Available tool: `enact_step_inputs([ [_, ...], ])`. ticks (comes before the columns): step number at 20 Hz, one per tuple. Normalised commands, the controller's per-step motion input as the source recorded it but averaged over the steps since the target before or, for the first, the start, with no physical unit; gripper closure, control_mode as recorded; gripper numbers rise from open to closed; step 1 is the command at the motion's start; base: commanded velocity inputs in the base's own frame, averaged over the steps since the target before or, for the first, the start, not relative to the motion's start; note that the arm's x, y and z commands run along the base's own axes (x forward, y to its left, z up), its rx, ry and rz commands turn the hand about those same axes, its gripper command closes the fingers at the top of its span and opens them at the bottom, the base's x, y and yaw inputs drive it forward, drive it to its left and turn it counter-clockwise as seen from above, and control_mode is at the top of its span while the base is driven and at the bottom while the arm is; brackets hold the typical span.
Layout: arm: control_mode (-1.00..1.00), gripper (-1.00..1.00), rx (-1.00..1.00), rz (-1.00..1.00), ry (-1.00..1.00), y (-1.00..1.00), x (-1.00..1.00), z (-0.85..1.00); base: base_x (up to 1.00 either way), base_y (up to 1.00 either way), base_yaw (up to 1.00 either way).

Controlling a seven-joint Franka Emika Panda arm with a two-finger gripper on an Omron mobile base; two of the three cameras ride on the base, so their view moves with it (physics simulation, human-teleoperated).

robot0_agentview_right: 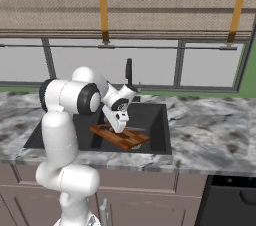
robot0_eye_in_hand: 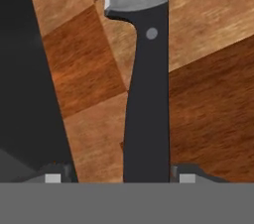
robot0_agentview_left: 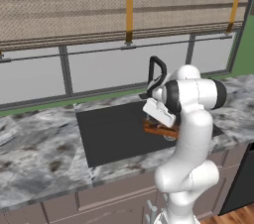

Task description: Move the cutting board and knife to the sink. Then move spray from the cabinet to the counter.

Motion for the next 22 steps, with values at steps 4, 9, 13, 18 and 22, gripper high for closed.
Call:
enact_step_inputs([
  [4, -1.00, -1.00, 0.05, 0.00, -0.01, 0.00, -0.07, -0.03, 0.00, 0.00, 0.00],
  [9, -1.00, -1.00, 0.02, 0.00, -0.01, 0.00, -0.42, 0.20, 0.00, 0.00, 0.00],
  [13, -1.00, -1.00, 0.00, 0.00, -0.08, 0.15, -0.32, 0.77, 0.00, 0.00, 0.00],
  [18, -1.00, -1.00, -0.01, 0.00, -0.05, 0.29, -0.33, 0.79, 0.00, 0.00, 0.00],
  [22, -1.00, -1.00, -0.02, 0.00, -0.02, 0.36, -0.49, 0.74, 0.00, 0.00, 0.00],
])
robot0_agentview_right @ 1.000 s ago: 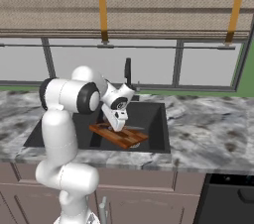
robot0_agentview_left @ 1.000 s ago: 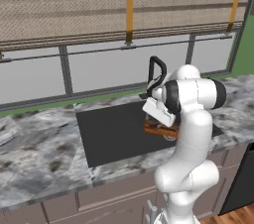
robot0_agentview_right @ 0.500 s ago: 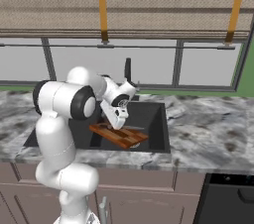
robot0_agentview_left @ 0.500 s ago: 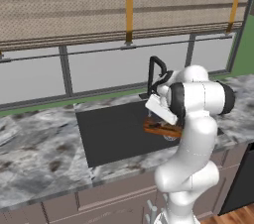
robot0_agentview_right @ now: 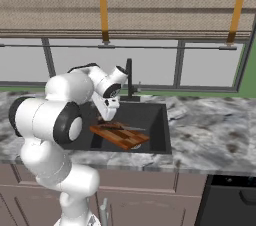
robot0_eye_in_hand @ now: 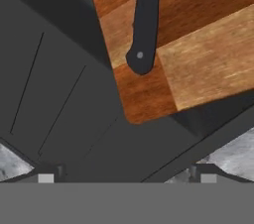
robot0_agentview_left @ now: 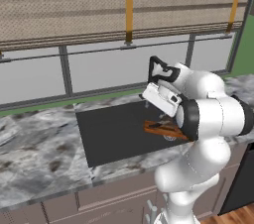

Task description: Move the cutting board and knife to the sink. Then move spray from the cabinet to the counter.

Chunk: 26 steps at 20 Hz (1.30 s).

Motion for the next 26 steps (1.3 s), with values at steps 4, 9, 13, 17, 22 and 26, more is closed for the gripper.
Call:
enact_step_inputs([
  [4, -1.00, -1.00, -0.05, 0.00, -0.01, 0.28, -0.51, 0.79, 0.00, 0.00, 0.00],
  [9, -1.00, -1.00, -0.06, 0.00, -0.02, 0.35, -0.68, 0.70, 0.00, 0.00, 0.00],
  [13, -1.00, -1.00, -0.07, 0.00, -0.09, 0.31, -0.92, 0.44, 0.00, 0.00, 0.00],
  [17, -1.00, -1.00, -0.03, 0.00, -0.18, 0.15, -0.99, 0.33, 0.00, 0.00, 0.00],
  [22, -1.00, -1.00, 0.00, 0.00, -0.35, 0.14, -0.84, 0.29, 0.00, 0.00, 0.00],
  [26, -1.00, -1.00, -0.06, 0.06, -0.03, 0.29, -0.14, -0.01, 0.00, 0.00, 0.00],
])
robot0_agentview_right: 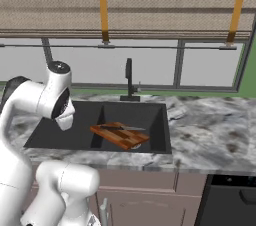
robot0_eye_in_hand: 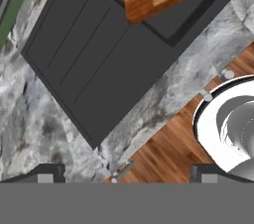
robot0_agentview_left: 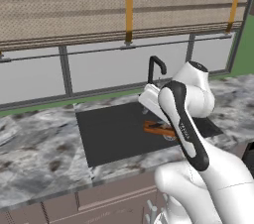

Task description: Move the cutting board and knife to the sink. Then move spray from the cabinet to the counter.

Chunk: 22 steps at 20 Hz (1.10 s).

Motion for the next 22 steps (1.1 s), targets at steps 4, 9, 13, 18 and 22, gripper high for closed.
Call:
enact_step_inputs([
  [4, -1.00, -1.00, -0.01, 0.04, 0.00, 0.13, -0.08, -0.09, 0.00, 0.00, 0.00],
  [9, 1.00, -1.00, -0.01, 0.02, 0.00, 0.10, -0.08, -0.05, -0.42, 0.72, 0.15],
  [13, 1.00, -1.00, 0.00, 0.00, 0.00, 0.00, 0.00, 0.00, -0.53, 1.00, 0.23],
  [18, 1.00, -1.00, 0.00, 0.00, 0.00, 0.00, 0.00, 0.00, -0.51, 0.94, 0.25],
  [22, 1.00, -1.00, 0.00, 0.00, 0.00, 0.00, 0.00, 0.00, -0.11, 0.90, 0.21],
])
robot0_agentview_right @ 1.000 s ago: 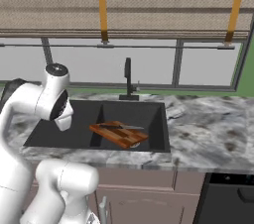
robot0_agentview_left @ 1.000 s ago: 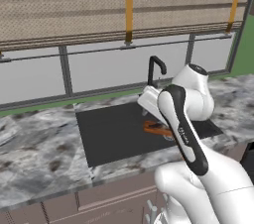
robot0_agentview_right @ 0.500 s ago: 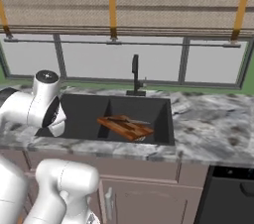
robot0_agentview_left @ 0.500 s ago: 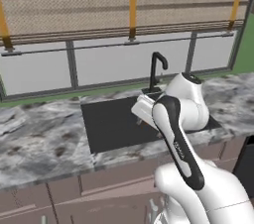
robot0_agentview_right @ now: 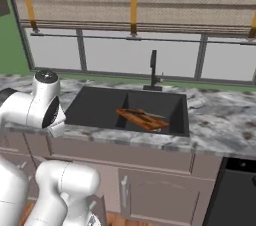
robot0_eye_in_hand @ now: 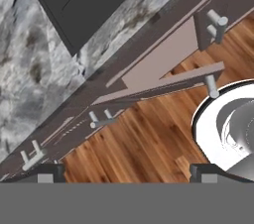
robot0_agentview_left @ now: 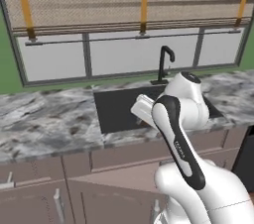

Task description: Move the cutting board and knife to the sink. Then move spray from the cabinet to the counter.

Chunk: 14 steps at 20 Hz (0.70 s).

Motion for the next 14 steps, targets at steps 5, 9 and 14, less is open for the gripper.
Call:
enact_step_inputs([
  [5, 1.00, -1.00, 0.00, 0.00, 0.00, 0.00, 0.00, 0.00, -0.19, 0.95, 0.30],
  [9, 1.00, -1.00, 0.00, 0.00, 0.00, 0.00, 0.00, 0.00, -0.28, 1.00, 0.36],
  [14, 1.00, -1.00, 0.00, 0.00, 0.00, 0.00, 0.00, 0.00, -0.42, 1.00, 0.34],
])
